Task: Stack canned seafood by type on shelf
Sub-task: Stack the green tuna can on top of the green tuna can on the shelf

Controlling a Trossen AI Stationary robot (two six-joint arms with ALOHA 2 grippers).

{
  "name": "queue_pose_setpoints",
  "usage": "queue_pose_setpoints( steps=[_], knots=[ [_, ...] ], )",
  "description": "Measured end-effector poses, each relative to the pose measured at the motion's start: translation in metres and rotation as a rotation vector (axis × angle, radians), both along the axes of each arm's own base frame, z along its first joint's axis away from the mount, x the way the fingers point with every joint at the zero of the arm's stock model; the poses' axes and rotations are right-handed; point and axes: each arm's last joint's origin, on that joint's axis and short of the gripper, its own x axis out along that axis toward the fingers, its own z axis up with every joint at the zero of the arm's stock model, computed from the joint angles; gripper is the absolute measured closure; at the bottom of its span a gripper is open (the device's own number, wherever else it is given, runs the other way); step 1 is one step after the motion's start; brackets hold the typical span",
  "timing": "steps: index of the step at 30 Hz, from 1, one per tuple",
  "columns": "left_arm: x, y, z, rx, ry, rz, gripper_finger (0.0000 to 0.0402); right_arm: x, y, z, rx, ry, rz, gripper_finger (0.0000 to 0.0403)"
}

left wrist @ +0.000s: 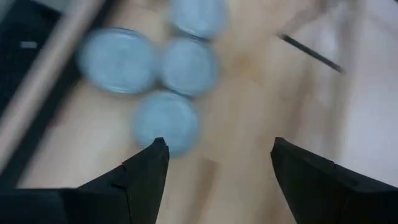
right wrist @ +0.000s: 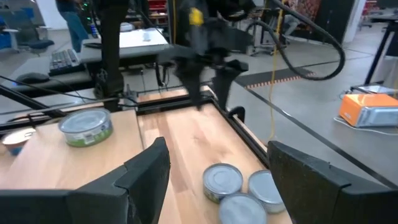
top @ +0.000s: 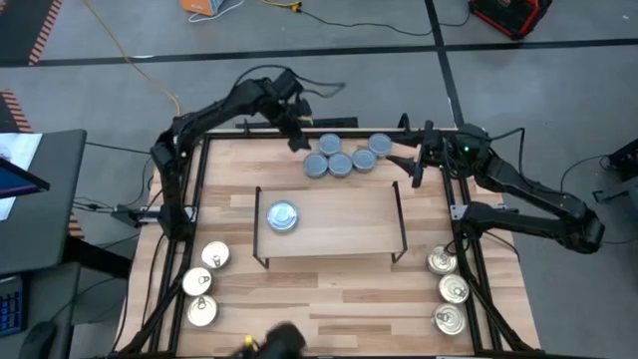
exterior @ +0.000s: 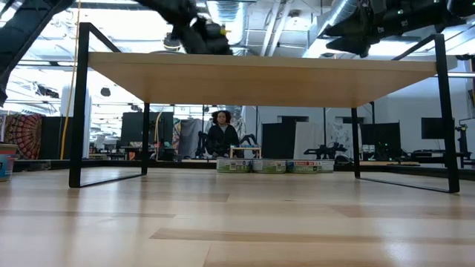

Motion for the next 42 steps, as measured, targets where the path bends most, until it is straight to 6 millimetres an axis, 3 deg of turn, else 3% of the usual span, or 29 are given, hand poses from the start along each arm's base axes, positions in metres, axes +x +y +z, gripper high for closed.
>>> queue_pose_setpoints(
  steps=[5, 14, 25, 33, 42],
  knots=[
    [-0.012, 0.031, -0.030, -0.030, -0.059, 0.162, 0.0146, -0.002, -0.004, 0.000, 0.000, 0.001, -0.025, 0.0108],
    [-0.019, 0.040, -0.065, 0.071, -0.031, 0.153, 0.0161, -0.003, -0.004, -0.001, 0.002, 0.006, -0.031, 0.0108],
    [-0.011, 0.032, -0.106, 0.251, -0.030, 0.121, 0.0179, -0.001, -0.003, 0.000, 0.029, -0.013, -0.023, 0.0108],
    [-0.009, 0.032, -0.109, 0.422, 0.050, 0.135, 0.0195, -0.001, -0.002, -0.001, 0.033, -0.008, -0.019, 0.0108],
    [0.022, -0.001, -0.115, 0.829, 0.174, 0.034, 0.0221, -0.001, -0.003, -0.002, 0.034, 0.007, -0.021, 0.0108]
  ],
)
